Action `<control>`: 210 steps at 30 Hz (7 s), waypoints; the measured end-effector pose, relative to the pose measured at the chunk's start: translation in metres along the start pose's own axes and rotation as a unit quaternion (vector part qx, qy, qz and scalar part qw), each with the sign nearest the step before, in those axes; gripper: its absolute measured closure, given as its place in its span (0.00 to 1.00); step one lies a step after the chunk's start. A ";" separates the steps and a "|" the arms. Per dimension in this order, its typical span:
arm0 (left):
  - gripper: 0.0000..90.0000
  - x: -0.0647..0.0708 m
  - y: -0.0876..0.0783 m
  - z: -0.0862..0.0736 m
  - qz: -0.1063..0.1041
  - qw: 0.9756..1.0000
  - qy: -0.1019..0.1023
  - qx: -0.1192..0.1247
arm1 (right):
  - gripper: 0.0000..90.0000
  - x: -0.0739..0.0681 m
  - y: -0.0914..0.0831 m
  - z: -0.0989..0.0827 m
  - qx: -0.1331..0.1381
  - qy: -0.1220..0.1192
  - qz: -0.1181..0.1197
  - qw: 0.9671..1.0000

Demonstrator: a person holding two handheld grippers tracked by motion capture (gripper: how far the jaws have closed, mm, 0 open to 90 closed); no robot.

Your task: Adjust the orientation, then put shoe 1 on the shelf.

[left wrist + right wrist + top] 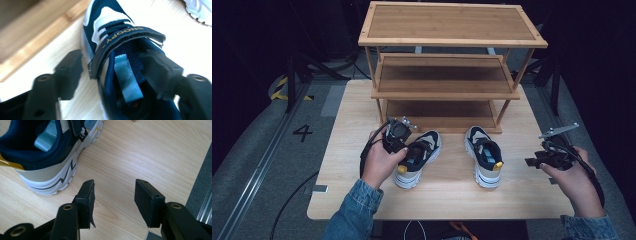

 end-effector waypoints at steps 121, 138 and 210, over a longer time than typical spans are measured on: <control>0.68 0.072 0.012 0.046 -0.040 0.974 0.204 -0.090 | 0.56 0.003 0.000 -0.018 -0.009 0.011 -0.008 1.000; 0.67 0.014 0.041 0.078 -0.022 0.974 0.205 -0.096 | 0.56 0.000 0.003 -0.015 -0.010 0.008 -0.003 1.000; 0.76 0.024 0.049 0.036 0.022 0.999 0.030 -0.014 | 0.55 -0.010 0.005 -0.010 -0.008 -0.006 0.004 1.000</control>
Point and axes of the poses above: each handheld gripper's, and its own axes: y roughly forward along the jaws, z roughly out of its top, x roughly to its right, the point moved 7 cm from there along y, roughly forward along the jaws, and after that the axes turned 4 degrees about -x, right-handed, at the moved point
